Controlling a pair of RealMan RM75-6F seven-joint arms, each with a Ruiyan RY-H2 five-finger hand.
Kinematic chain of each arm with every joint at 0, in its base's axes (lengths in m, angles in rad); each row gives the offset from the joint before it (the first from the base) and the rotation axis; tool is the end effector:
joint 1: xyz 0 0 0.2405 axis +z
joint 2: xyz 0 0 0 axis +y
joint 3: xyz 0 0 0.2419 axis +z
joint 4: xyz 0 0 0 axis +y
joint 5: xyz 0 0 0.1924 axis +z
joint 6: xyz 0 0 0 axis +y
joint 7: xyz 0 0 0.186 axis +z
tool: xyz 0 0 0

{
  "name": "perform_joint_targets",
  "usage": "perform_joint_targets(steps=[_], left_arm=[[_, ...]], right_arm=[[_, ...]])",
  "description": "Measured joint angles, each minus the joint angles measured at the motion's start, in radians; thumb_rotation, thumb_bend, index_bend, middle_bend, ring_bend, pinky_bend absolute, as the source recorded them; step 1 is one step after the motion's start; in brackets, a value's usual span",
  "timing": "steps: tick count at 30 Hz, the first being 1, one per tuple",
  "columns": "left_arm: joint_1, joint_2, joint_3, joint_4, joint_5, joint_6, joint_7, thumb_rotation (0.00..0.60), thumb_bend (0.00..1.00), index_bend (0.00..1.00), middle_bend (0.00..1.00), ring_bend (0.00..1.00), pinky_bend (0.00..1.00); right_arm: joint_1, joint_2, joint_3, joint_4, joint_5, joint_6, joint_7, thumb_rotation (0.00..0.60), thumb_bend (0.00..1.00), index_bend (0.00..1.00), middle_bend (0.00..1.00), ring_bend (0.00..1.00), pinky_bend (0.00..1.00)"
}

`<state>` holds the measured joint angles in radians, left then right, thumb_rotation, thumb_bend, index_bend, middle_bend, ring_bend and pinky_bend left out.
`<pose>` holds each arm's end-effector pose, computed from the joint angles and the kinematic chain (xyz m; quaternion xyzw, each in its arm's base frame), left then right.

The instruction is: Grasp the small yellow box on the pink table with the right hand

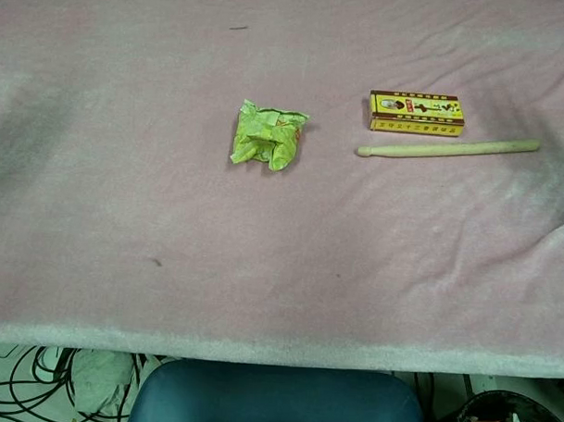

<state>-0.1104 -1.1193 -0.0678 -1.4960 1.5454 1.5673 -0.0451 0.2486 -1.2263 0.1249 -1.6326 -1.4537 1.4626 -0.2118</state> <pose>-0.2893 0.2318 0.1932 -0.6024 -0.3190 -0.4151 0.6025 -0.2388 -0.2761 0.1473 0.6155 -0.3139 0.4201 0.5883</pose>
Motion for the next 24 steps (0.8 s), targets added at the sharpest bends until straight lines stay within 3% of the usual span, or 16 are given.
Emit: perform_joint_targets(steps=[15, 24], left_arm=[[-0.001, 0.002, -0.003, 0.004, 0.005, 0.005, -0.021, 0.6, 0.01, 0.0, 0.0, 0.0, 0.0], [-0.001, 0.009, -0.004, 0.004, -0.002, -0.002, -0.044, 0.6, 0.01, 0.0, 0.0, 0.0, 0.0]], right_arm=[[0.026, 0.006, 0.024, -0.067, 0.015, -0.041, -0.021, 0.6, 0.11, 0.0, 0.0, 0.0, 0.21], [0.158, -0.006, 0.102, -0.132, 0.142, -0.219, -0.14, 0.6, 0.11, 0.0, 0.0, 0.0, 0.21]])
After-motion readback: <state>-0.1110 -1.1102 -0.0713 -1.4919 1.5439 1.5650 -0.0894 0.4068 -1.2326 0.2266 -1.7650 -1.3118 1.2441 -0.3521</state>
